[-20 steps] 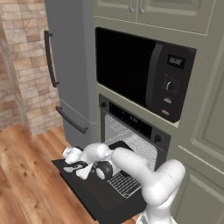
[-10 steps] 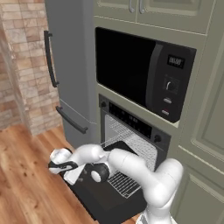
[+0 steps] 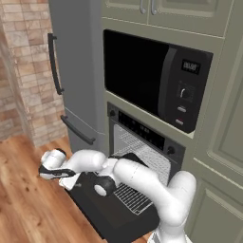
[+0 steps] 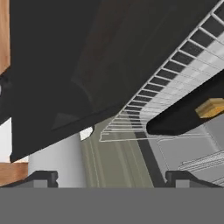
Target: Take the baked cake out of the oven and place it on the plate for cooling. Then close the oven door.
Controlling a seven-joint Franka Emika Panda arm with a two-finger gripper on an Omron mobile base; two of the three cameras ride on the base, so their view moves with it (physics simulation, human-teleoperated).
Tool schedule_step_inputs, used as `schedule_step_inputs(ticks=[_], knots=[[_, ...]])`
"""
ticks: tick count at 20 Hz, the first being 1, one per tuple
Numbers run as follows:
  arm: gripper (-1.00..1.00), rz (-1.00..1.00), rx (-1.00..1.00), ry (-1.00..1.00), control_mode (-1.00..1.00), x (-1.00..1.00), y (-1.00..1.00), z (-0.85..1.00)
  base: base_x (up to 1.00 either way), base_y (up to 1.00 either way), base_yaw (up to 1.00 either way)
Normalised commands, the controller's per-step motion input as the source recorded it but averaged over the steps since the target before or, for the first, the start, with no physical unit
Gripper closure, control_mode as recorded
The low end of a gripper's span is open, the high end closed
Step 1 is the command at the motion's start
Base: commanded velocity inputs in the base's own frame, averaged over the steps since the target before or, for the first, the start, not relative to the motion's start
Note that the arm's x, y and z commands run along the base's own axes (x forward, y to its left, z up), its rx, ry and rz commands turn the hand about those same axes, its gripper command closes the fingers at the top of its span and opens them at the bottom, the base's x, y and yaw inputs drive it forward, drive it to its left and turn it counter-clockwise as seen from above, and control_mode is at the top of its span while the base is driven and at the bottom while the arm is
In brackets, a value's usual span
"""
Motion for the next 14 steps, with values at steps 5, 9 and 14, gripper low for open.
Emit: schedule_step_inputs(ticks=[5, 9, 14], knots=[[-1.0, 0.04, 0.1, -0.22, -1.0, -0.03, -0.56, 1.0, 0.0, 0.0, 0.0], [-1.0, 0.07, 0.18, -0.22, -1.0, -0.3, -0.71, 0.87, 0.0, 0.0, 0.0], [-1.0, 0.11, 0.26, -0.26, -1.0, -0.54, -0.93, 0.76, 0.0, 0.0, 0.0]])
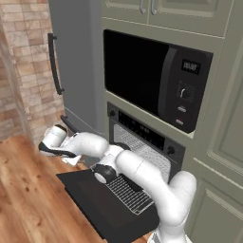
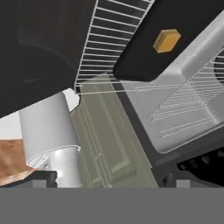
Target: Take the baked cake out of the oven and place it on the plate for cooling. Then close the oven door.
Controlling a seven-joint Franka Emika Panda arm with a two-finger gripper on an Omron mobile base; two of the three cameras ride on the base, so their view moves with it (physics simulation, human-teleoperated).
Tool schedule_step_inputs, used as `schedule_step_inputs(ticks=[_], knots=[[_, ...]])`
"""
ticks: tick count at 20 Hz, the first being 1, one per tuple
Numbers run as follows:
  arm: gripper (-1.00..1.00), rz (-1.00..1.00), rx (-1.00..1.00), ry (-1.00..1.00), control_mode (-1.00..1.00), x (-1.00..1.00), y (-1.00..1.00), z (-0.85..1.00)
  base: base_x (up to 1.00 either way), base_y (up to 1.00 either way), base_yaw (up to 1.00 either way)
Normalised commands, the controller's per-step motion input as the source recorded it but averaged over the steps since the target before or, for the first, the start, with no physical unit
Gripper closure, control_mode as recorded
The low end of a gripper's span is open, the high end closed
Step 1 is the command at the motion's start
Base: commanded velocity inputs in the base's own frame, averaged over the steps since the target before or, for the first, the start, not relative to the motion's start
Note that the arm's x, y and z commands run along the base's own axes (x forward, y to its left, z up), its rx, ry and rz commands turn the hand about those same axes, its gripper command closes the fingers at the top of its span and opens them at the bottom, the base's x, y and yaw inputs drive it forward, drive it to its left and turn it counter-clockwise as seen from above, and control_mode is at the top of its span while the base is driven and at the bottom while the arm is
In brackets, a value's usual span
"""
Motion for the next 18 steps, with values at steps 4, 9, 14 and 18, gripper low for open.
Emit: schedule_step_inputs(ticks=[4, 9, 14, 18], knots=[[-1.0, 0.18, 0.33, -0.3, -1.0, -0.66, -1.0, 0.71, 0.0, 0.0, 0.0], [-1.0, 0.21, 0.39, -0.3, -1.0, -0.78, -0.95, 0.58, 0.0, 0.0, 0.0], [-1.0, 0.26, 0.43, -0.39, -1.0, -0.97, -0.87, 0.22, 0.0, 0.0, 0.0], [-1.0, 0.28, 0.44, -0.48, -1.0, -1.0, -0.86, 0.06, 0.0, 0.0, 0.0]])
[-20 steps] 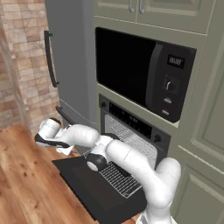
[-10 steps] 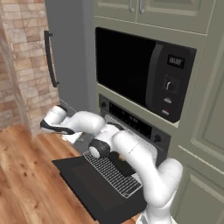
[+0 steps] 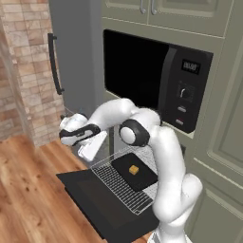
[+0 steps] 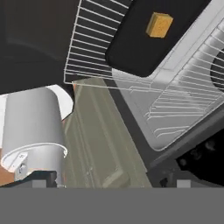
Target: Take the baked cake out of the oven and place it on the plate for cooling. Then close the oven door.
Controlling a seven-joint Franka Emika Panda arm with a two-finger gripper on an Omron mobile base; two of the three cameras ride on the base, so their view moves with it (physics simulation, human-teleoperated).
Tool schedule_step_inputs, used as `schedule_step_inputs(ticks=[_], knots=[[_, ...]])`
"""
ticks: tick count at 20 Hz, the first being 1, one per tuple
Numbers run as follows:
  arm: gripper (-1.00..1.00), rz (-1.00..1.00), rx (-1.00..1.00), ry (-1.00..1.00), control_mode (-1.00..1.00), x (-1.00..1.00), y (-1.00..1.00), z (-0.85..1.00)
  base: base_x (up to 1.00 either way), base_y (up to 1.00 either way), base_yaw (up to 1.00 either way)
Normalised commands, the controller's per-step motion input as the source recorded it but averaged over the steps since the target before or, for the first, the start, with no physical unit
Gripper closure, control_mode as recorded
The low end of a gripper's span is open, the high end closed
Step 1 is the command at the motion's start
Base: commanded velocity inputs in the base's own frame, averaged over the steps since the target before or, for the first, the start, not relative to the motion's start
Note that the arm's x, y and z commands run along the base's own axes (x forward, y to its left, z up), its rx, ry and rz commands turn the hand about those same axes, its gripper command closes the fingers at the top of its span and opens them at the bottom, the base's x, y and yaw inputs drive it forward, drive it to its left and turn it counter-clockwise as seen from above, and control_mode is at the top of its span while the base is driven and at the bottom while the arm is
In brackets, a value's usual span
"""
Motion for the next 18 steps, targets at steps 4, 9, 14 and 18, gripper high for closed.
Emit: schedule_step_inputs(ticks=[4, 9, 14, 18], knots=[[-1.0, 0.26, 0.41, -0.43, -1.0, -0.88, -0.8, 0.05, 0.0, 0.0, 0.0], [-1.0, 0.28, 0.33, -0.14, -1.0, -0.17, -0.47, 0.02, 0.0, 0.0, 0.0], [-1.0, 0.33, 0.17, 0.0, -1.0, 0.3, -0.02, 0.0, 0.0, 0.0, 0.0], [-1.0, 0.31, 0.06, 0.04, -1.0, 0.43, 0.02, -0.11, 0.0, 0.0, 0.0]])
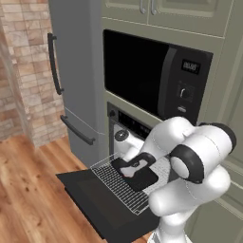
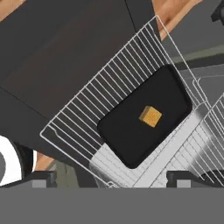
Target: Take the baked cake out of the oven and place it on the plate for cooling. Then close the oven door.
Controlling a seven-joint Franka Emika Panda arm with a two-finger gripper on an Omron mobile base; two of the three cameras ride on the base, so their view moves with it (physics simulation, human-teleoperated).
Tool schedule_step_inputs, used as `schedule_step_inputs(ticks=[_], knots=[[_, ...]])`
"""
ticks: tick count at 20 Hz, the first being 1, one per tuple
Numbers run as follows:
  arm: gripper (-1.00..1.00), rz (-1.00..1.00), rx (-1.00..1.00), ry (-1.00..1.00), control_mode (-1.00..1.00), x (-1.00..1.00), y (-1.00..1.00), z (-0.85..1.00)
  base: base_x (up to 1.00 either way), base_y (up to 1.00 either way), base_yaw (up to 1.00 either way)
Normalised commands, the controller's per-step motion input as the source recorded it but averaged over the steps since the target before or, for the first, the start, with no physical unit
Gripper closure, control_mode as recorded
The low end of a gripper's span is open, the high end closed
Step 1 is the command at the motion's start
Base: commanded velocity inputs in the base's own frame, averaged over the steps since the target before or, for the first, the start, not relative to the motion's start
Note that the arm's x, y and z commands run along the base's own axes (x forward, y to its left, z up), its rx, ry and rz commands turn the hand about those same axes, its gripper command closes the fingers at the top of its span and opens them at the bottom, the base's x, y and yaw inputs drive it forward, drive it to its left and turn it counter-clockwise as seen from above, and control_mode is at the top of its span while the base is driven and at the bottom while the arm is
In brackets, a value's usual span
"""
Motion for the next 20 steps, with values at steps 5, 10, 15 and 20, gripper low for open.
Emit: schedule_step_inputs(ticks=[5, 10, 15, 20], knots=[[-1.0, 0.17, 0.0, 0.1, -1.0, 0.47, 0.17, -0.2, 0.0, 0.0, 0.0], [-1.0, 0.02, -0.05, 0.06, -1.0, 0.36, 0.37, -0.29, 0.0, 0.0, 0.0], [-1.0, 0.0, -0.12, 0.05, -1.0, 0.32, 0.28, -0.31, 0.0, 0.0, 0.0], [-1.0, 0.0, -0.16, 0.0, -1.0, 0.27, 0.01, -0.47, 0.0, 0.0, 0.0]])
